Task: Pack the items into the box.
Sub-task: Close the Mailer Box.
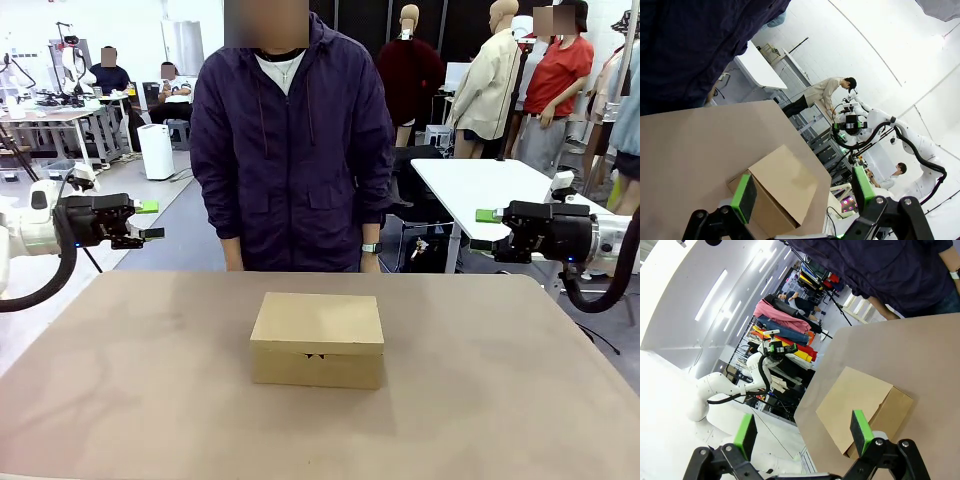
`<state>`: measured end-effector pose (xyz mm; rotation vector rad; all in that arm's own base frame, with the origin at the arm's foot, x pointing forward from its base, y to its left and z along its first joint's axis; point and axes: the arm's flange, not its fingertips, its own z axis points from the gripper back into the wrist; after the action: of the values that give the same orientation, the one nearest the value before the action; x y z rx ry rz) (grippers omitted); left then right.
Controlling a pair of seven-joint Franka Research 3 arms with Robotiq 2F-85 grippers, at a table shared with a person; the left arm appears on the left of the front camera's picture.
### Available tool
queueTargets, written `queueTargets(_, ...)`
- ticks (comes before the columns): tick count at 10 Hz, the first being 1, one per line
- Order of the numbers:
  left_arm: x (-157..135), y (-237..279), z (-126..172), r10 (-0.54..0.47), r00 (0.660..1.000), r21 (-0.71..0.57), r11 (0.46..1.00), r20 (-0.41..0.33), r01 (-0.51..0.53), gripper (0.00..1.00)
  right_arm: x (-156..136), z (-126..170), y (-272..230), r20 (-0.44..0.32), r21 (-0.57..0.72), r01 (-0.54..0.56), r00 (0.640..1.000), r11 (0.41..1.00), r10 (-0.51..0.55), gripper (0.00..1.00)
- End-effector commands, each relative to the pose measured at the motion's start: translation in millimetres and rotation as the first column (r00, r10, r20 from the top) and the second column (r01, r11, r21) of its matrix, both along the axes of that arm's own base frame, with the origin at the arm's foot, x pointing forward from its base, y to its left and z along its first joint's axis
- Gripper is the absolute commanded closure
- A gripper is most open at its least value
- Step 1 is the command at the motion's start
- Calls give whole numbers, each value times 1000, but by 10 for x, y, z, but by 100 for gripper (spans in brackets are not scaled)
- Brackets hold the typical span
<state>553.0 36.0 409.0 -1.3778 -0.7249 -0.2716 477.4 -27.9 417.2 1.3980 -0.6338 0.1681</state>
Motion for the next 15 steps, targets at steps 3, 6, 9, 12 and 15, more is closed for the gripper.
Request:
queueTargets(3,-24,10,23,-1,1000,10,1000,0,1,0,16,46,28,9,0,6,1000,1000,-6,0)
queueTargets(6,-24,10,23,-1,1000,10,1000,0,1,0,16,46,28,9,0,6,1000,1000,-6,0)
queueTargets(9,-24,10,23,-1,1000,10,1000,0,1,0,16,46,28,9,0,6,1000,1000,-6,0)
queueTargets(12,-24,10,23,-1,1000,10,1000,0,1,0,16,46,28,9,0,6,1000,1000,-6,0)
queueTargets(15,-24,10,23,-1,1000,10,1000,0,1,0,16,46,28,9,0,6,1000,1000,-6,0)
